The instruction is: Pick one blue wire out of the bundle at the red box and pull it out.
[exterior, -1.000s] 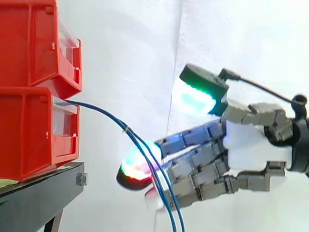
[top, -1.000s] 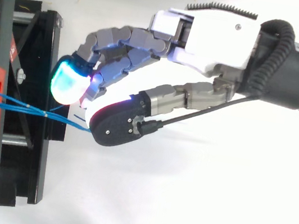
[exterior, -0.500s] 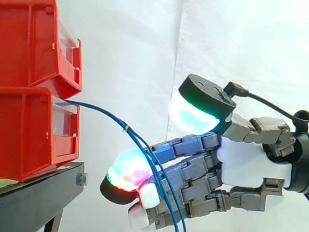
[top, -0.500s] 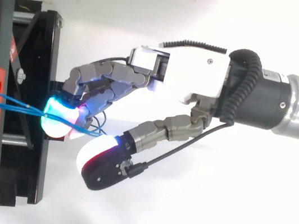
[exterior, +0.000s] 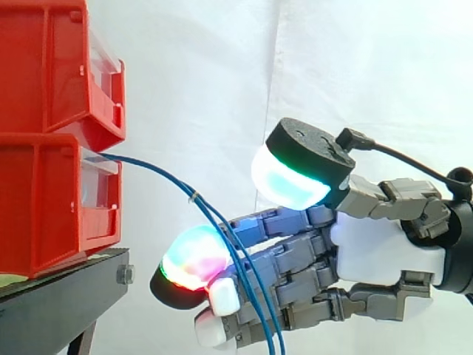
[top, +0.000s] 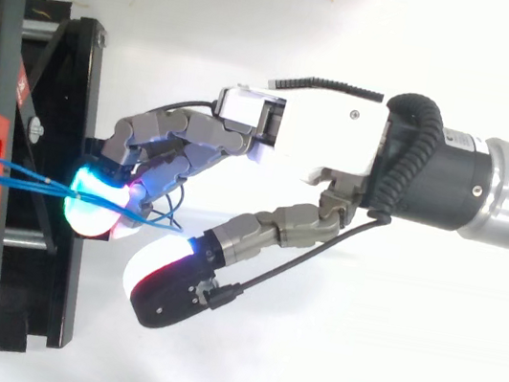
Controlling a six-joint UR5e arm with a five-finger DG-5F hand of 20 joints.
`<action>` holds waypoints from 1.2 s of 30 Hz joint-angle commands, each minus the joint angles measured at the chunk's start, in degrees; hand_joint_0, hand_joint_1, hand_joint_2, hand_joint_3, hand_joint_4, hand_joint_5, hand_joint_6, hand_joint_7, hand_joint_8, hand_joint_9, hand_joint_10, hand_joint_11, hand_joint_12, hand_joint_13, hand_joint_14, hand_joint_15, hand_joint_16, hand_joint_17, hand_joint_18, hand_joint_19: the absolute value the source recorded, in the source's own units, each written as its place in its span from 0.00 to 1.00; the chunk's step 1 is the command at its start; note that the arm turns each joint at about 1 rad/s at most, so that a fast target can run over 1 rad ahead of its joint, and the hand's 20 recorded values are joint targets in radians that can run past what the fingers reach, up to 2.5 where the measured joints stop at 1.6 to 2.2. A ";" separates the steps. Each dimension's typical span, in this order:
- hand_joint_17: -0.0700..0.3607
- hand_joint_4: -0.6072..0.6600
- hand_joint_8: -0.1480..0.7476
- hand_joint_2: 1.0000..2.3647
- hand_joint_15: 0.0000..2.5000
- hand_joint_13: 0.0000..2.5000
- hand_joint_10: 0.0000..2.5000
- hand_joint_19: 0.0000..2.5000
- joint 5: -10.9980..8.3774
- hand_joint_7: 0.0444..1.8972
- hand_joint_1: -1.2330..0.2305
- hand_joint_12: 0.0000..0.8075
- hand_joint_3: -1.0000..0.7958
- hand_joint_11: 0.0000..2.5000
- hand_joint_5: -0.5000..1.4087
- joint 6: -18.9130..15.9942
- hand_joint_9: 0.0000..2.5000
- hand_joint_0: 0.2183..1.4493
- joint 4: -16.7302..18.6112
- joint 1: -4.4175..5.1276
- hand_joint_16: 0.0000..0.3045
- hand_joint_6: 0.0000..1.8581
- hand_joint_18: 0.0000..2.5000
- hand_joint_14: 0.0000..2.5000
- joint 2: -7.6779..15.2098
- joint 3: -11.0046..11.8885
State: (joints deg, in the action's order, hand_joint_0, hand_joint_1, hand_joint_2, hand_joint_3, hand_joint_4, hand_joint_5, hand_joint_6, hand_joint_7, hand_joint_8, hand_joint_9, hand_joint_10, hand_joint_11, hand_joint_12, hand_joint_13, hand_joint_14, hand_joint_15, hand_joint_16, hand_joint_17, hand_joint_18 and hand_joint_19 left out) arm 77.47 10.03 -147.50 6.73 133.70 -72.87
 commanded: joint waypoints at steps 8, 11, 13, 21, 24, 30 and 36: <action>0.47 0.76 0.53 0.00 0.16 0.27 0.01 0.13 -0.65 0.55 0.36 0.52 0.31 0.21 0.21 -0.01 0.32 0.28 0.46 -0.49 0.19 0.27 0.16 0.01 2.62 3.62; 0.46 0.72 0.53 0.01 0.16 0.27 0.00 0.13 -0.65 0.61 0.36 0.51 0.34 0.22 0.21 -0.01 0.32 0.31 0.20 -0.67 0.19 0.27 0.16 0.01 2.62 3.97; 0.46 0.69 0.53 0.01 0.16 0.27 0.01 0.13 -0.57 0.64 0.35 0.52 0.35 0.22 0.21 -0.01 0.32 0.31 0.11 -0.75 0.19 0.27 0.17 0.01 2.62 4.05; 0.46 0.67 0.53 0.01 0.15 0.28 0.01 0.13 -0.65 0.60 0.35 0.52 0.35 0.22 0.20 -0.01 0.32 0.31 -0.33 -0.75 0.19 0.31 0.18 0.01 2.62 5.02; 0.46 0.67 0.53 0.01 0.16 0.28 0.00 0.13 -0.65 0.51 0.34 0.51 0.35 0.22 0.19 -0.01 0.32 0.31 -0.59 -0.75 0.19 0.36 0.18 0.01 2.62 5.46; 0.46 0.65 0.53 0.01 0.16 0.28 0.00 0.14 -0.65 0.43 0.33 0.51 0.39 0.23 0.16 -0.01 0.31 0.32 -1.03 -0.93 0.19 0.44 0.19 0.01 2.62 5.99; 0.46 0.62 0.54 0.01 0.16 0.28 0.00 0.14 -0.92 0.41 0.33 0.51 0.44 0.23 0.16 0.08 0.31 0.32 -0.77 -0.75 0.19 0.46 0.19 0.01 2.62 5.99</action>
State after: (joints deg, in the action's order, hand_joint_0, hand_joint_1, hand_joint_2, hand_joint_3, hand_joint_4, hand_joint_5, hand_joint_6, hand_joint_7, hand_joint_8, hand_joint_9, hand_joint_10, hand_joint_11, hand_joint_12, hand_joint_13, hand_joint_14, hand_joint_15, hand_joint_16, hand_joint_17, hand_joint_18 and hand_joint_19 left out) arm 76.63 10.09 -148.35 5.92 136.32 -66.91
